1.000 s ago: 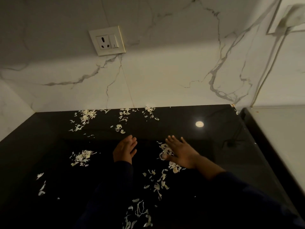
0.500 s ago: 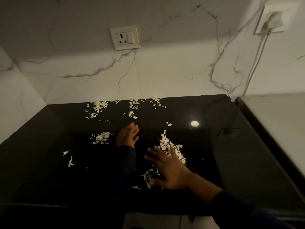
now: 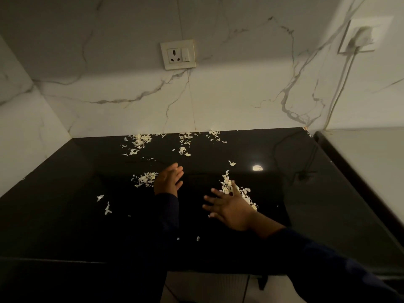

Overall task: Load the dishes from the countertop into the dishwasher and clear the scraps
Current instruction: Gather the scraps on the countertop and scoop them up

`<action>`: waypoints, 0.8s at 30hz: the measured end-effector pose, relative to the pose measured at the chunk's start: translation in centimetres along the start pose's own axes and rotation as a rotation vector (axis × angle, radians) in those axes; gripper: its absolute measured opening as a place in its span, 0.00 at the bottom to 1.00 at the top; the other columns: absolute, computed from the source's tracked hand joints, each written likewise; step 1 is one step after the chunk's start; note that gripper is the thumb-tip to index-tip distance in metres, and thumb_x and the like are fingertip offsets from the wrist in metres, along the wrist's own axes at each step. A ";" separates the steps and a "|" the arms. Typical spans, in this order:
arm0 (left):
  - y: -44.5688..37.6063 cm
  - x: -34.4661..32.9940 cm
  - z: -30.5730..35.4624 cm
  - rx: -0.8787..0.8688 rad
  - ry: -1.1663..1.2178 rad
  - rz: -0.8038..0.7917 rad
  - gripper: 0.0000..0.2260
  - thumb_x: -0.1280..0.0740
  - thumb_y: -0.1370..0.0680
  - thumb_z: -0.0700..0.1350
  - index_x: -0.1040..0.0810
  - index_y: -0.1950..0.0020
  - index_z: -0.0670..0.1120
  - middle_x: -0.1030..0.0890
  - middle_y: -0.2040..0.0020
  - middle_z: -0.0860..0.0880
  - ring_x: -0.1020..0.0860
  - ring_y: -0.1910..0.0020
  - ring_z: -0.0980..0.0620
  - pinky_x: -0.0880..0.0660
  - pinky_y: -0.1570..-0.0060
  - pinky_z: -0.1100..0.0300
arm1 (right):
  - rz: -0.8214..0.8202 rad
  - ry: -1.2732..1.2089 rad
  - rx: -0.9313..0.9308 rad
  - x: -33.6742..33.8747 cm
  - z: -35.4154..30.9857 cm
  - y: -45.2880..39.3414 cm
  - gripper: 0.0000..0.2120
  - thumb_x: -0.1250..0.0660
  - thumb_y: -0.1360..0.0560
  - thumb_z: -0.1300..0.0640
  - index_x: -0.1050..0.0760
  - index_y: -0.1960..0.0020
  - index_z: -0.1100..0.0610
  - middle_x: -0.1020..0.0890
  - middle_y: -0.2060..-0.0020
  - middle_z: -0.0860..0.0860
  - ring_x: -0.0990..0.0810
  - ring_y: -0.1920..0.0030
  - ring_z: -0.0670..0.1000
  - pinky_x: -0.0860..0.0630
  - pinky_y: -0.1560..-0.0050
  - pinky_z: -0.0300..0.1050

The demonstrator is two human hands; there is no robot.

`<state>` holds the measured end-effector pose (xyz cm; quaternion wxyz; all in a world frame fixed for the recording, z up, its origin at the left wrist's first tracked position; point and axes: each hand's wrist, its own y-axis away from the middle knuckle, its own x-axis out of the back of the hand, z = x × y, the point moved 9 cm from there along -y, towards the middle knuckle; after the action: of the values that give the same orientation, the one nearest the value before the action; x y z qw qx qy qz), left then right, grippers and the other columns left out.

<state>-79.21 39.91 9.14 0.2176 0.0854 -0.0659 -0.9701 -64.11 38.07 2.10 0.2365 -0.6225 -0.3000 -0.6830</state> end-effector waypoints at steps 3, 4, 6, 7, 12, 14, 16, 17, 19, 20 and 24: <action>-0.2 0.1 -0.4 0.018 -0.020 -0.005 0.16 0.44 0.20 0.41 0.31 0.34 0.40 0.26 0.35 0.41 0.28 0.36 0.47 0.31 0.42 0.55 | 0.054 -0.069 -0.307 0.0 4.3 1.3 0.27 0.58 0.22 0.39 0.49 0.24 0.46 0.53 0.23 0.48 0.60 0.23 0.50 0.65 0.33 0.70; -0.2 0.0 -0.5 0.020 -0.027 -0.008 0.16 0.44 0.20 0.41 0.31 0.34 0.41 0.26 0.35 0.41 0.28 0.36 0.47 0.31 0.42 0.55 | 0.112 -0.137 -0.415 0.1 5.6 2.0 0.30 0.57 0.23 0.36 0.50 0.24 0.46 0.55 0.23 0.48 0.61 0.24 0.50 0.64 0.32 0.69; -0.3 -0.6 -0.9 0.027 -0.036 -0.022 0.16 0.44 0.21 0.41 0.32 0.33 0.41 0.26 0.35 0.41 0.27 0.36 0.47 0.31 0.42 0.55 | 0.214 -0.309 -0.617 0.1 7.5 4.2 0.38 0.50 0.27 0.31 0.53 0.24 0.47 0.57 0.23 0.51 0.61 0.24 0.52 0.62 0.30 0.67; -0.3 -1.0 -1.0 0.032 -0.039 -0.034 0.16 0.45 0.21 0.41 0.32 0.33 0.41 0.26 0.35 0.41 0.28 0.36 0.47 0.31 0.42 0.55 | 0.227 -0.381 -0.692 -0.2 8.1 5.2 0.42 0.47 0.30 0.28 0.56 0.23 0.48 0.59 0.23 0.53 0.62 0.24 0.54 0.61 0.30 0.66; -0.4 -3.2 -1.7 0.041 -0.043 -0.059 0.16 0.44 0.21 0.40 0.31 0.33 0.40 0.26 0.35 0.40 0.27 0.36 0.45 0.30 0.42 0.53 | 0.087 -0.452 -0.771 -3.6 7.4 8.7 0.62 0.62 0.51 0.15 0.68 0.25 0.46 0.64 0.25 0.60 0.66 0.25 0.60 0.64 0.29 0.65; -0.4 -4.1 -2.0 0.043 -0.050 -0.062 0.16 0.43 0.21 0.41 0.31 0.34 0.39 0.25 0.36 0.40 0.26 0.37 0.45 0.30 0.42 0.54 | 0.055 -0.417 -0.772 -4.2 7.2 8.9 0.62 0.67 0.53 0.15 0.70 0.26 0.47 0.64 0.25 0.61 0.67 0.26 0.61 0.65 0.29 0.65; -0.3 -4.9 -2.2 0.044 -0.054 -0.063 0.16 0.43 0.21 0.40 0.31 0.34 0.39 0.25 0.36 0.40 0.26 0.37 0.45 0.29 0.43 0.54 | 0.035 -0.405 -0.778 -4.3 7.1 8.3 0.59 0.66 0.49 0.17 0.70 0.26 0.47 0.64 0.26 0.61 0.67 0.26 0.62 0.66 0.30 0.65; -0.3 -5.2 -2.2 0.040 -0.059 -0.065 0.16 0.43 0.21 0.40 0.31 0.34 0.39 0.25 0.37 0.40 0.26 0.38 0.46 0.29 0.43 0.54 | 0.025 -0.399 -0.776 -4.3 7.0 7.8 0.58 0.66 0.48 0.18 0.70 0.26 0.48 0.64 0.26 0.62 0.67 0.26 0.62 0.66 0.31 0.66; -0.6 -5.6 -2.1 0.030 -0.065 -0.071 0.16 0.44 0.21 0.41 0.31 0.34 0.40 0.25 0.36 0.40 0.26 0.38 0.46 0.29 0.44 0.55 | 0.007 -0.394 -0.758 -4.2 7.2 6.1 0.56 0.65 0.46 0.19 0.70 0.26 0.48 0.64 0.26 0.62 0.68 0.26 0.62 0.66 0.31 0.67; -0.8 -5.7 -2.0 0.028 -0.070 -0.075 0.16 0.44 0.21 0.41 0.31 0.34 0.40 0.25 0.36 0.41 0.26 0.38 0.47 0.29 0.44 0.56 | 0.000 -0.395 -0.749 -4.1 7.3 5.2 0.55 0.65 0.45 0.19 0.70 0.26 0.48 0.64 0.26 0.62 0.68 0.26 0.62 0.66 0.31 0.67; -2.1 -5.2 -1.3 0.019 -0.059 -0.045 0.16 0.43 0.21 0.40 0.30 0.34 0.41 0.25 0.37 0.41 0.26 0.40 0.49 0.28 0.47 0.57 | -0.013 -0.403 -0.706 -3.5 8.5 0.7 0.50 0.57 0.35 0.21 0.66 0.25 0.49 0.62 0.25 0.62 0.67 0.26 0.62 0.66 0.32 0.68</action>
<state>-75.17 43.95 8.27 0.1931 0.0605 -0.0796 -0.9761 -57.23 43.35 -0.87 -0.0595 -0.7850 -0.0914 -0.6098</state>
